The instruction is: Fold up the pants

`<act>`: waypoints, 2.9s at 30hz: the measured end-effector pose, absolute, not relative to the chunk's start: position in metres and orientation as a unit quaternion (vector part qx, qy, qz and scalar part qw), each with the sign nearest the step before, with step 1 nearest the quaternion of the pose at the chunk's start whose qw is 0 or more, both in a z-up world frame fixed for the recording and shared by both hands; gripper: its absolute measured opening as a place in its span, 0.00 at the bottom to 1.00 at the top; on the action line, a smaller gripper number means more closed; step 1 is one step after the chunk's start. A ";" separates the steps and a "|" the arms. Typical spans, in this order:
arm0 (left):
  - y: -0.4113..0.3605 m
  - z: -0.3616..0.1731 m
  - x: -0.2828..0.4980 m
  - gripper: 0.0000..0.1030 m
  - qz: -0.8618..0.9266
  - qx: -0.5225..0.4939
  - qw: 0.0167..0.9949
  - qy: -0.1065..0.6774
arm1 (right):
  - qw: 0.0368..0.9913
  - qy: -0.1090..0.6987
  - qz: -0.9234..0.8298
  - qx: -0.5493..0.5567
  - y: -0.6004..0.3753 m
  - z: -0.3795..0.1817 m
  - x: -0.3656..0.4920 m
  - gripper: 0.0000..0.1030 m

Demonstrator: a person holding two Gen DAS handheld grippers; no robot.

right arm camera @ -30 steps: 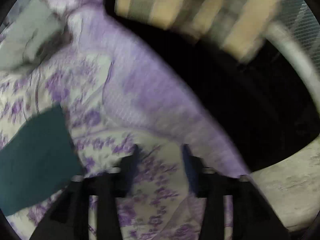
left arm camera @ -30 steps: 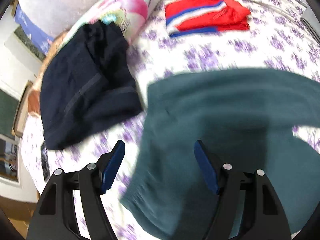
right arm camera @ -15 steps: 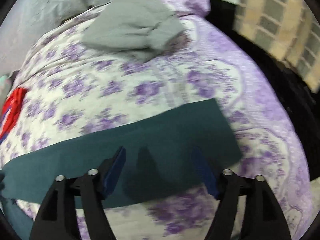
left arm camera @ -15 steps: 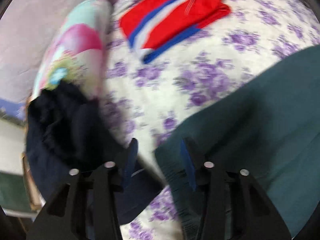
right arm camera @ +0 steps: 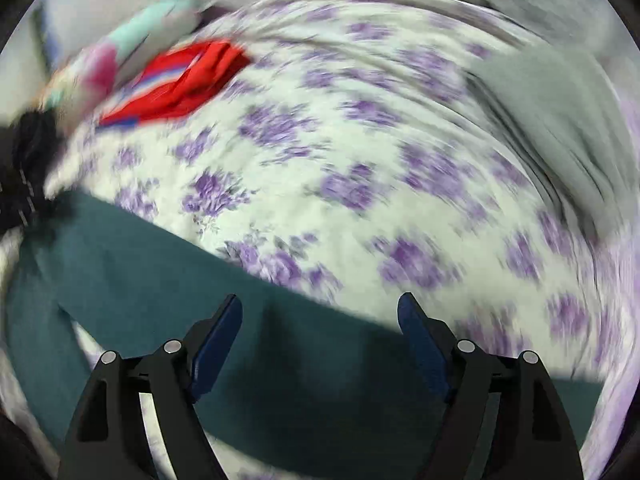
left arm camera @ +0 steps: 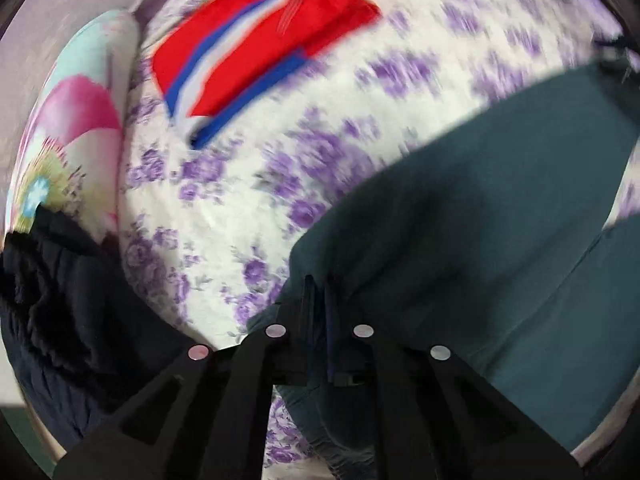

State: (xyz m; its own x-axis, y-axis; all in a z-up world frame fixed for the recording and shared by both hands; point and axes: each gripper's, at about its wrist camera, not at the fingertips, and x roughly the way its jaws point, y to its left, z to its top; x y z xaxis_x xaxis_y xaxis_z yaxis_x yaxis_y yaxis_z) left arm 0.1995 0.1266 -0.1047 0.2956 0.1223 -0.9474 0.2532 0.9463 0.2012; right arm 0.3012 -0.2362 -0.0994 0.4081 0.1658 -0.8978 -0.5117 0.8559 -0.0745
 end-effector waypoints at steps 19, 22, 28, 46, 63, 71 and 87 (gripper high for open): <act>0.137 -0.099 0.224 0.21 0.072 0.114 0.801 0.584 | 0.853 0.502 0.127 -0.063 -0.287 -0.088 0.356 0.56; 0.132 -0.073 0.203 0.38 0.092 0.129 0.823 0.545 | 0.881 0.470 0.061 0.009 -0.363 -0.063 0.326 0.60; 0.115 -0.053 0.168 0.49 0.085 0.071 0.844 0.525 | 0.854 0.501 -0.097 0.099 -0.515 -0.073 0.256 0.63; 0.038 -0.092 0.121 0.49 0.051 0.010 0.811 0.582 | 0.802 0.580 -0.145 -0.011 -0.490 -0.093 0.312 0.59; 0.129 -0.089 0.226 0.50 -0.005 0.142 0.794 0.591 | 0.796 0.512 0.296 -0.128 -0.217 -0.092 0.340 0.67; 0.143 -0.115 0.233 0.05 -0.079 0.125 0.779 0.609 | 0.774 0.537 0.304 -0.140 -0.193 -0.120 0.350 0.37; 0.117 -0.002 0.105 0.04 -0.114 0.102 0.856 0.494 | 0.766 0.532 0.360 -0.004 -0.277 -0.016 0.194 0.04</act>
